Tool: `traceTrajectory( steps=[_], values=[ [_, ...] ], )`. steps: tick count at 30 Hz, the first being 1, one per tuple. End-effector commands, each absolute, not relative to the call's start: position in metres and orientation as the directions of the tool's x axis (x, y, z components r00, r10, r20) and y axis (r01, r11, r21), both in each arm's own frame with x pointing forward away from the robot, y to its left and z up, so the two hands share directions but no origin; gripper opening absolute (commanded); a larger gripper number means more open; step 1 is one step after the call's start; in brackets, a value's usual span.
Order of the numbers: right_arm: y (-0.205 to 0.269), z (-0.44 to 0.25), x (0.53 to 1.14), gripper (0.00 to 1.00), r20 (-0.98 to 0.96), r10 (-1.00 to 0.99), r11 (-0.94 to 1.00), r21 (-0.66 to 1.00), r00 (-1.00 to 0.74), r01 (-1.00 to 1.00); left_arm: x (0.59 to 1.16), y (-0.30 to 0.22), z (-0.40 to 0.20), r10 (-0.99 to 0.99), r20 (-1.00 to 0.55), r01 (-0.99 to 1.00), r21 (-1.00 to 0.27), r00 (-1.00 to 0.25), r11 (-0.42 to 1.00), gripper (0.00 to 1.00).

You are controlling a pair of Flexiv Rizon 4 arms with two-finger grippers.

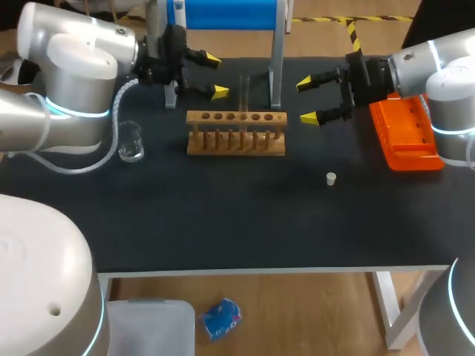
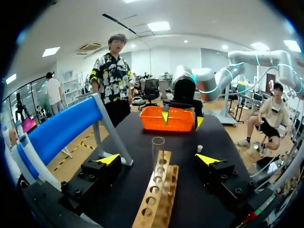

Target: Invert the test tube, pick up the pipette, mount the tip to pipette, aspirate from beaker and dispense into the tube, eject the tip, return the pipette, and cap with the stopper.

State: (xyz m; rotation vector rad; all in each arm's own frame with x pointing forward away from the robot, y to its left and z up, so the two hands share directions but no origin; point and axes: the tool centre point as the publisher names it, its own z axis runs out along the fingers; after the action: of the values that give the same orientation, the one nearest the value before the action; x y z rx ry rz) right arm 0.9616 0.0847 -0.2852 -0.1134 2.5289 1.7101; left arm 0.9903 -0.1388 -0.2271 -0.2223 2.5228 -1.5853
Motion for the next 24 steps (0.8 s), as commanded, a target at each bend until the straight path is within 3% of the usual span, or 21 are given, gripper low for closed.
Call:
traceTrajectory(
  steps=[1, 24],
  values=[
    [0.0844, -0.2854, 0.9612, 1.00, -0.114, -0.013, 0.372, 0.922, -0.993, -0.111, 0.9758, -0.1193, -0.2146, -0.232, -0.060, -0.050, -0.895, -0.971, 0.444, 1.00],
    [0.0844, -0.2854, 0.9612, 1.00, -0.114, -0.013, 0.372, 0.922, -0.993, -0.111, 0.9727, -0.1158, -0.2091, -0.228, -0.078, -0.029, -0.903, -0.971, 0.430, 1.00]
  ],
)
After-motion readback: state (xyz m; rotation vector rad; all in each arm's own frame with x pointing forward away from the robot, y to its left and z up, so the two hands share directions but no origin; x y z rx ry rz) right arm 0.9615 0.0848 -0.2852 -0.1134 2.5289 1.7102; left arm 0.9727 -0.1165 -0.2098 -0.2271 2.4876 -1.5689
